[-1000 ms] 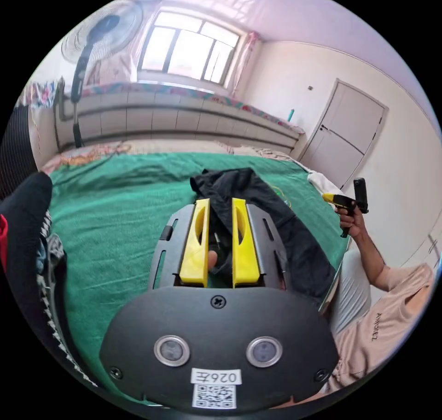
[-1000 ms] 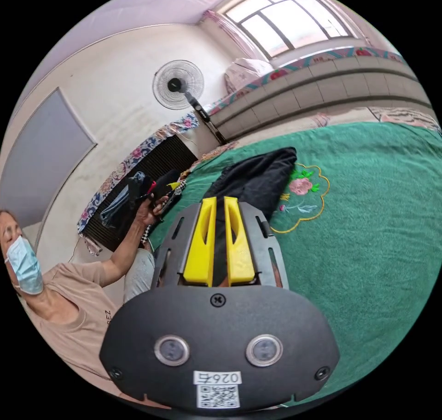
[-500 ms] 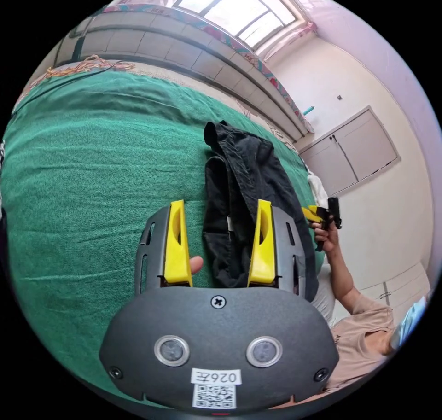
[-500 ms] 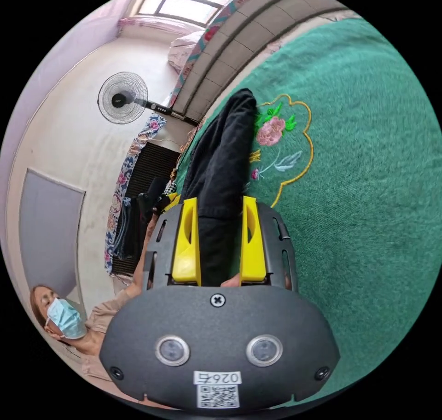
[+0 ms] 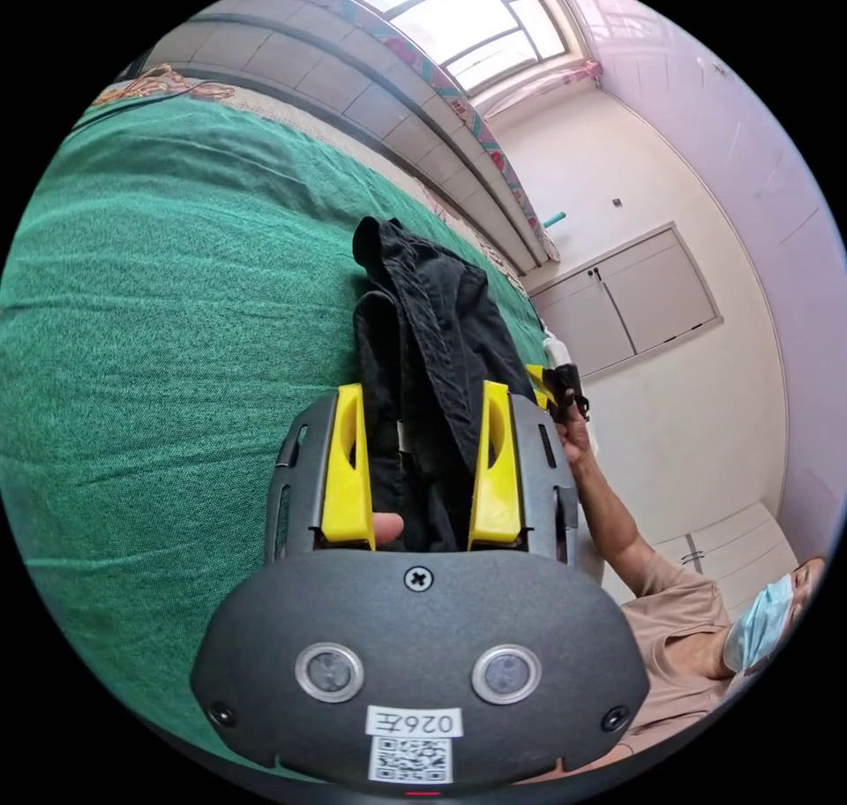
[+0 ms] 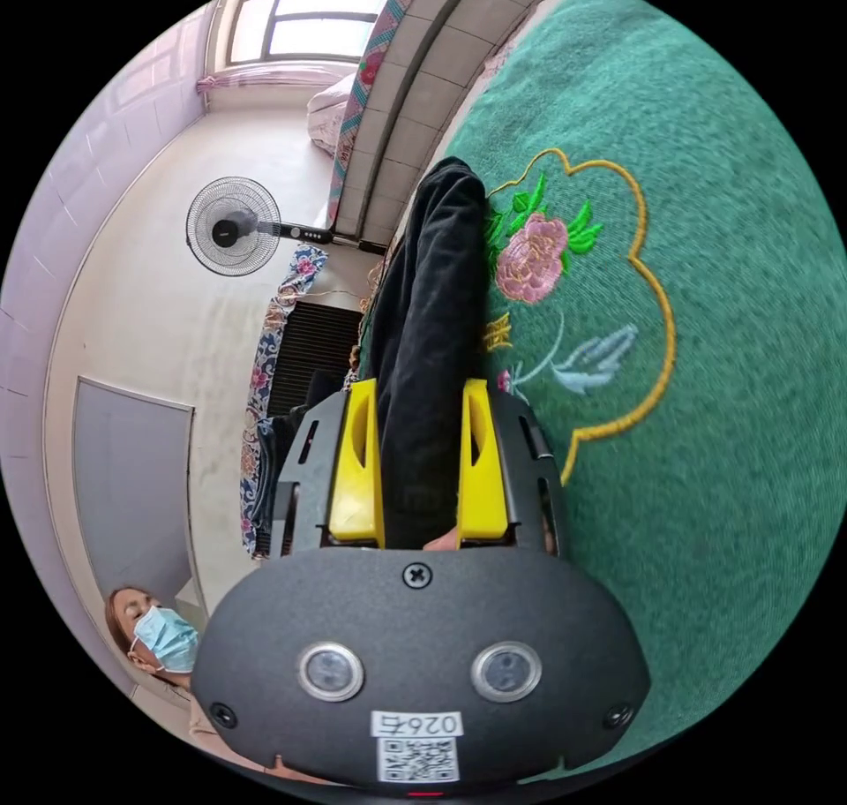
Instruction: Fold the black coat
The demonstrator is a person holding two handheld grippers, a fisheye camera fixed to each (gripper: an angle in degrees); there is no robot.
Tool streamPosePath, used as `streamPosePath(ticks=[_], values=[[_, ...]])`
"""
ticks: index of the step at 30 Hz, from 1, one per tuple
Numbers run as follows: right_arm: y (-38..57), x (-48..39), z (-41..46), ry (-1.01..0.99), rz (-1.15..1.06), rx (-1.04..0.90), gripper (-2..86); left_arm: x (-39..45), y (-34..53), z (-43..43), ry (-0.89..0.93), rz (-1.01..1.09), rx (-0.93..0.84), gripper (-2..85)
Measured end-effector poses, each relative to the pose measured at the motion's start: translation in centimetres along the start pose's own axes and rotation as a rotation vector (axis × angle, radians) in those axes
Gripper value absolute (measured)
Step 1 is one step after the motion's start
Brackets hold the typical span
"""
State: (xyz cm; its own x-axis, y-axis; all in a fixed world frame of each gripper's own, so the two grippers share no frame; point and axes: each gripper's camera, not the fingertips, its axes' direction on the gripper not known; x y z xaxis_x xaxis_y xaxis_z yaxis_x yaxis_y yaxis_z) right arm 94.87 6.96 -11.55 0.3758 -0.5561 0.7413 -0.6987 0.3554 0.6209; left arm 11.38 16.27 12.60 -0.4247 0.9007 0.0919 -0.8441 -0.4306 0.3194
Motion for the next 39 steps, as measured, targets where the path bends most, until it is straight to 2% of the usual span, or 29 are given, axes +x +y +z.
streamPosePath(ticks=[4,7,9,11,14,17,20,22,27,31,39], values=[[-1.3,2.3,6.0,-0.014,-0.010,-0.033,10.7,0.7,-0.4,0.5,-0.041,0.025,-0.005,16.0],[-0.9,4.1,8.4,-0.127,-0.013,-0.008,12.3,0.8,-0.6,0.6,0.047,0.039,-0.022,16.1],[-0.5,4.8,10.6,-0.131,-0.011,-0.001,11.0,0.9,-0.5,0.6,0.064,0.048,-0.015,16.2],[-0.4,4.1,13.6,-0.097,-0.022,-0.009,9.9,1.5,-0.3,0.4,0.043,0.060,-0.017,15.7],[-0.4,0.3,20.0,0.019,-0.058,-0.043,8.9,3.2,0.2,-0.1,-0.081,0.075,-0.024,11.4],[1.7,-6.4,25.5,0.245,-0.131,-0.047,4.9,4.7,0.9,-0.5,-0.096,0.090,-0.040,4.8],[7.8,-18.0,30.3,0.437,-0.359,0.039,2.9,6.9,2.3,-2.2,-0.128,0.139,0.003,2.9],[14.8,-28.9,34.1,0.573,-0.561,0.129,2.4,9.2,3.4,-3.6,-0.177,0.189,0.051,2.3],[32.1,-50.7,40.6,0.743,-0.928,0.319,2.2,16.6,8.2,-10.5,-0.188,0.260,0.265,1.4],[44.6,-66.8,42.7,0.703,-1.053,0.418,2.1,22.7,13.4,-17.7,-0.178,0.328,0.416,1.2],[65.6,-94.0,50.2,0.525,-1.287,0.514,2.1,37.2,31.2,-38.4,-0.339,0.437,0.844,1.2]])
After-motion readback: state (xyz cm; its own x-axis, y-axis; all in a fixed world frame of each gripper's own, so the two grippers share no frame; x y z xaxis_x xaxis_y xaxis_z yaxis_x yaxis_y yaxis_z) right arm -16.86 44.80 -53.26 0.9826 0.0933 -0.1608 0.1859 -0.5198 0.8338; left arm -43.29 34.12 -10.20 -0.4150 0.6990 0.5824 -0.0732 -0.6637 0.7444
